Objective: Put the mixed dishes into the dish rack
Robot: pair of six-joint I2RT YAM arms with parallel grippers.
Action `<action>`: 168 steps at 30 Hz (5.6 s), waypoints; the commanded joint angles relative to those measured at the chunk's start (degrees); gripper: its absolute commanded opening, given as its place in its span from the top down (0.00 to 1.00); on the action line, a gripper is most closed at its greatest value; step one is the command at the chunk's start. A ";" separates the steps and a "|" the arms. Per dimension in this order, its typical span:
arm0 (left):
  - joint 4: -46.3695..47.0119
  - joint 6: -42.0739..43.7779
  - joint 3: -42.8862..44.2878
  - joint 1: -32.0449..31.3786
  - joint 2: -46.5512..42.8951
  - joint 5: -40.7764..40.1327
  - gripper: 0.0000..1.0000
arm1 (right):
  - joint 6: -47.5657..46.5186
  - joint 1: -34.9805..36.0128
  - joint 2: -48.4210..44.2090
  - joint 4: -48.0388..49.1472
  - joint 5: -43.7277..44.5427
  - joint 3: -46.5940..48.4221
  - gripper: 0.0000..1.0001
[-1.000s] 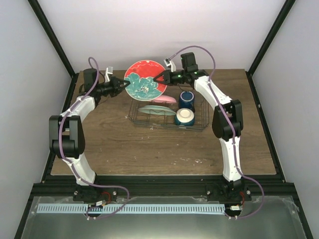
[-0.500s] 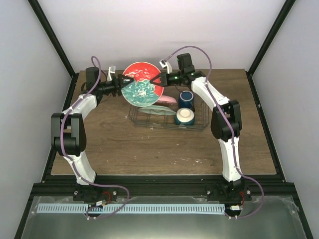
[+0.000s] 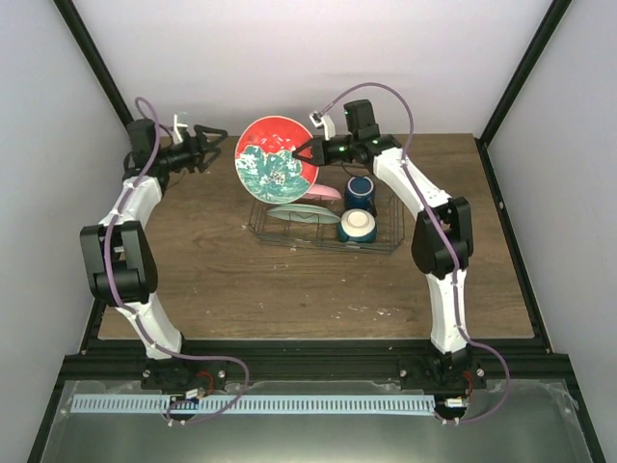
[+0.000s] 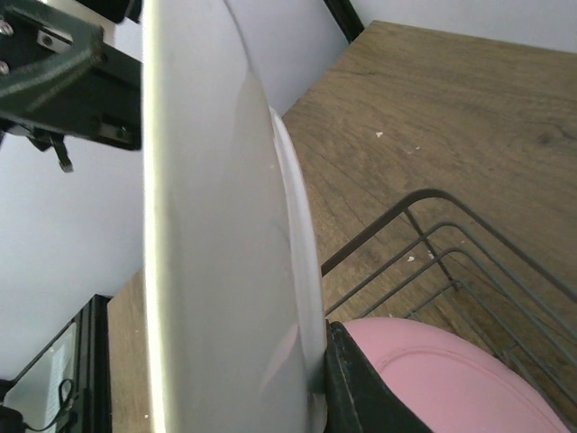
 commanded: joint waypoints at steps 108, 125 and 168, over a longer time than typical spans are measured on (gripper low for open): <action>-0.08 1.96 0.37 3.79 2.01 1.31 0.04 | -55.19 15.52 -44.03 16.11 35.72 -47.66 0.99; -0.08 1.94 0.83 3.97 2.80 2.06 0.04 | -57.65 19.60 -40.35 16.12 43.21 -50.93 0.99; -8.60 8.85 4.62 4.19 6.50 -0.79 0.04 | -13.74 0.19 -32.76 0.95 52.62 -21.34 0.00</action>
